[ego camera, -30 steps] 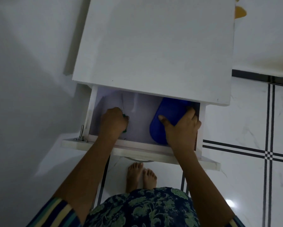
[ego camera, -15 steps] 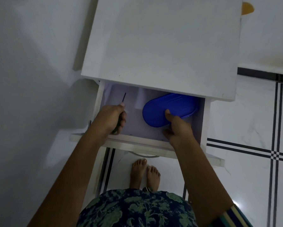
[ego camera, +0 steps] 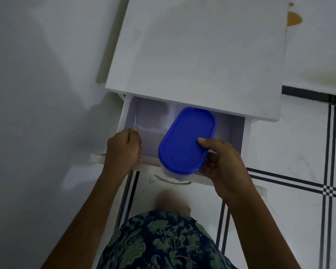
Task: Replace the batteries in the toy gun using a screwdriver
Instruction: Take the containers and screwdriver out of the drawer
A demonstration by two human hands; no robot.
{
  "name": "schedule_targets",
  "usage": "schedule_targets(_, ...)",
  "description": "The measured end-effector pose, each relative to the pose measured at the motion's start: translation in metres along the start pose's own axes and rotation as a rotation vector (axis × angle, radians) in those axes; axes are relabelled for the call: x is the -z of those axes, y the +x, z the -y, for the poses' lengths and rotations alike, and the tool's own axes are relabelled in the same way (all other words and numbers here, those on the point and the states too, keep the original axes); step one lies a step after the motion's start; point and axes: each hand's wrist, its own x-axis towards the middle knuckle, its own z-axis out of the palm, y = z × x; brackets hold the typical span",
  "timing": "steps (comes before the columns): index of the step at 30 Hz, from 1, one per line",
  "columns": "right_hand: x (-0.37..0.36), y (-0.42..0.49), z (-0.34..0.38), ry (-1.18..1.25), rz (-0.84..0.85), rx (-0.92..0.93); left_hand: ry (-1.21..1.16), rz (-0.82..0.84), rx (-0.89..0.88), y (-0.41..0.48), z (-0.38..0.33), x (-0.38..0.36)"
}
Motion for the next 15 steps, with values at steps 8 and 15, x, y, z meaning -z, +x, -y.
schedule_targets(8, 0.004, -0.012, 0.011, -0.067, 0.116, 0.177, -0.064, -0.384, -0.599, -0.005, 0.021, -0.034)
schedule_targets(15, 0.002, -0.007, 0.034, -0.019, 0.139, 0.314, -0.098, -0.472, -0.659, 0.027, -0.002, -0.043)
